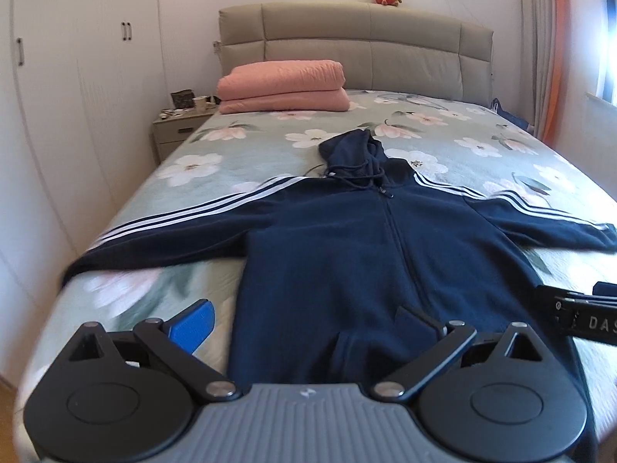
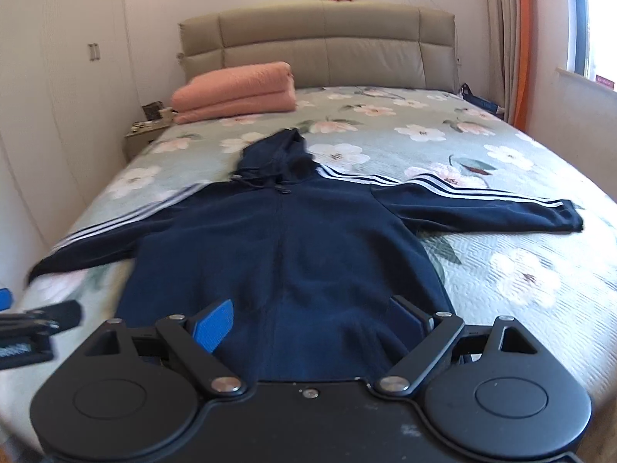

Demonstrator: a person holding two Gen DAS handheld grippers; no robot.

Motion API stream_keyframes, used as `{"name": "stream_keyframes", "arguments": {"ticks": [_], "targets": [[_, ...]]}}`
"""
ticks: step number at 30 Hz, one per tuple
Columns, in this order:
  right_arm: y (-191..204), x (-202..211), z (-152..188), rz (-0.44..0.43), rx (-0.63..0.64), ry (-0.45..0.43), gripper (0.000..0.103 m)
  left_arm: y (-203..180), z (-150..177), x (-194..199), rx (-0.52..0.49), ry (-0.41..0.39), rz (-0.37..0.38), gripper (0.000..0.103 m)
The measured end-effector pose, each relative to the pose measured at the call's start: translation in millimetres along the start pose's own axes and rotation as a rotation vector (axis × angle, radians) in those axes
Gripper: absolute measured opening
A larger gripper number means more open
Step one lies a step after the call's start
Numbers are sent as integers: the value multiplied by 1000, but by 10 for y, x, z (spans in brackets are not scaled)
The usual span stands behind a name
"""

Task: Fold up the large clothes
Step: 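Move the right gripper to the striped sleeve cuff and grasp it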

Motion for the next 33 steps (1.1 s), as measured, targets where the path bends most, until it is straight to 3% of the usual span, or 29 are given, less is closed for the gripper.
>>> {"name": "stream_keyframes", "arguments": {"ticks": [6, 10, 14, 21, 27, 30, 33], "targets": [[-1050, -1210, -475, 91, -93, -23, 102, -642, -516, -1099, 44, -5, -23, 99], [-1940, -1625, -705, 223, -221, 14, 102, -960, -819, -1411, 21, 53, -45, 99], [-2946, -1780, -857, 370, -353, 62, 102, -1241, -1002, -1518, -31, 101, -58, 99], [-4280, -1795, -912, 597, -473, 165, 101, -1676, -1189, -1603, -53, 193, -116, 99], [-5056, -1858, -983, 660, -546, 183, 101, -2134, -1300, -1648, -76, 243, -137, 99], [-5436, -1877, -1040, 711, -593, 140, 102, -2338, -1400, -1672, -91, 243, -133, 99], [-5709, -2066, -962, 683, -673, 145, 103, -2494, -1472, -1713, -101, 244, -132, 99]]}}
Point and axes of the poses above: each gripper's, at about its wrist camera, not at the fingertips, and x roughly against the way its jaws point, y to its left, z to its underside, the point moved 6 cm from there along -x, roughly the way its jaws point, and after that the axes turned 11 degrees about -z, right-handed, at the moved point
